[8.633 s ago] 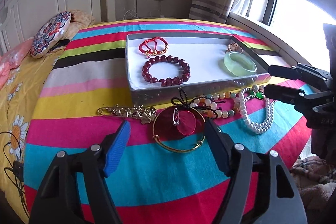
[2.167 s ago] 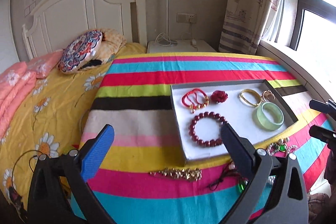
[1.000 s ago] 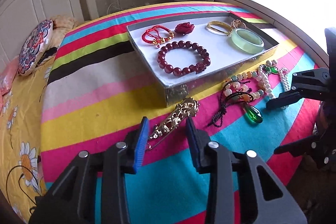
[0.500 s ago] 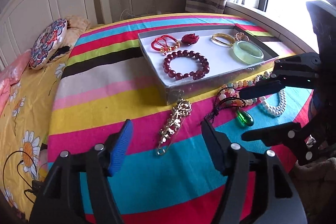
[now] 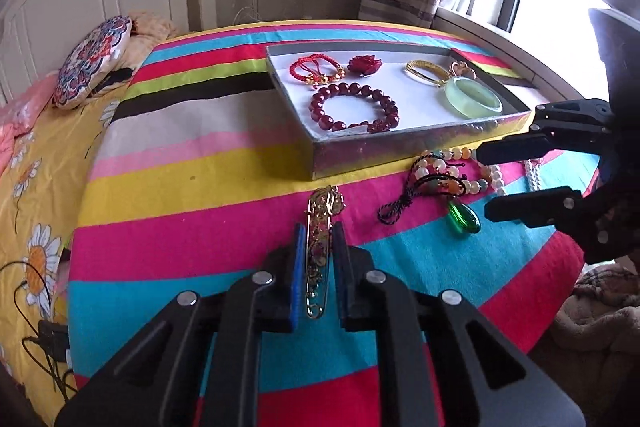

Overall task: Organize jewelry
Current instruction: 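Grasp the gold brooch pin with the left gripper while the right gripper grasps the green pendant cord, then carry the brooch into the tray with the left gripper while the right gripper carries the green pendant there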

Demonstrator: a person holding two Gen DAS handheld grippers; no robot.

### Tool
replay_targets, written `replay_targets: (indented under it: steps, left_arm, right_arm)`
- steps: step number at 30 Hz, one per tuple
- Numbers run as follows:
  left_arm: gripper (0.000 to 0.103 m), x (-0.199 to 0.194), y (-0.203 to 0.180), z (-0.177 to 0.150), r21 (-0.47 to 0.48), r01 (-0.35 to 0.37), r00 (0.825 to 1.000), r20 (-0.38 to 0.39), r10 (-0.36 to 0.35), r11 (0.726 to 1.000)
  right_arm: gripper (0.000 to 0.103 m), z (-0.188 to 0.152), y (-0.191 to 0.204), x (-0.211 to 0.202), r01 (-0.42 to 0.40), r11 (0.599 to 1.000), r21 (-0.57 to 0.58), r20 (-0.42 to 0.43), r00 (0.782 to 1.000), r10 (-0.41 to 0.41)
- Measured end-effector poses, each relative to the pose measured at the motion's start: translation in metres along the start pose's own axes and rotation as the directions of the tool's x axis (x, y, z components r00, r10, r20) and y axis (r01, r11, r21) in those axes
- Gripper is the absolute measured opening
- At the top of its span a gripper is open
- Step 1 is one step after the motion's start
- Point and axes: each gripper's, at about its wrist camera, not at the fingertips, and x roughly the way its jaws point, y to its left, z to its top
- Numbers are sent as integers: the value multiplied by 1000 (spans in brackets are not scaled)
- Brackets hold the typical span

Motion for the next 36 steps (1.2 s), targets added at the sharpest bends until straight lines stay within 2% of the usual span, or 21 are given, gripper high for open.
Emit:
replay_targets:
  steps: [3,8,12,14,15,16,18,22,26,31,36]
  left_arm:
    - [12,-16,14,-7,-75,24,999,28,-22,997]
    - [12,-31,26,-11,-111,9,999,42,-4,994]
    - [12,-37,26,-12,-119,26,998,58,-19,993]
    - [12,-38,22,-11,-115,38,998,64,-30,993]
    - [12,-37,19,-10,-110,42,997,65,-35,993]
    - [12,-37,16,-8,-104,43,997,67,-36,994]
    - [12,-37,10,-6,-91,42,997,70,-36,995]
    - [12,-40,-1,-2,-66,32,997,77,-26,997]
    - [12,-49,-6,3,-48,20,996,92,-16,999]
    - [12,-63,-17,15,-11,11,992,126,-10,1000]
    - [12,-70,-32,29,30,11,989,149,-15,999]
  right_arm:
    - [41,14,13,13,1,993,-115,-26,1000,-4]
    - [41,29,20,48,-40,965,-260,-139,990,3]
    - [35,31,4,54,-155,956,-247,-177,978,113]
    - [31,29,-2,53,-175,957,-231,-168,976,138]
    - [27,28,-4,52,-172,959,-224,-164,977,137]
    - [18,28,-6,51,-158,964,-215,-161,979,124]
    - [11,27,-8,50,-143,971,-191,-149,982,116]
    - [9,20,7,41,-131,967,-220,-93,989,113]
    - [9,24,10,16,-61,980,-187,9,998,64]
    - [9,36,-6,-22,-20,992,-121,120,992,35]
    - [9,41,-18,-45,-2,996,-85,174,985,16]
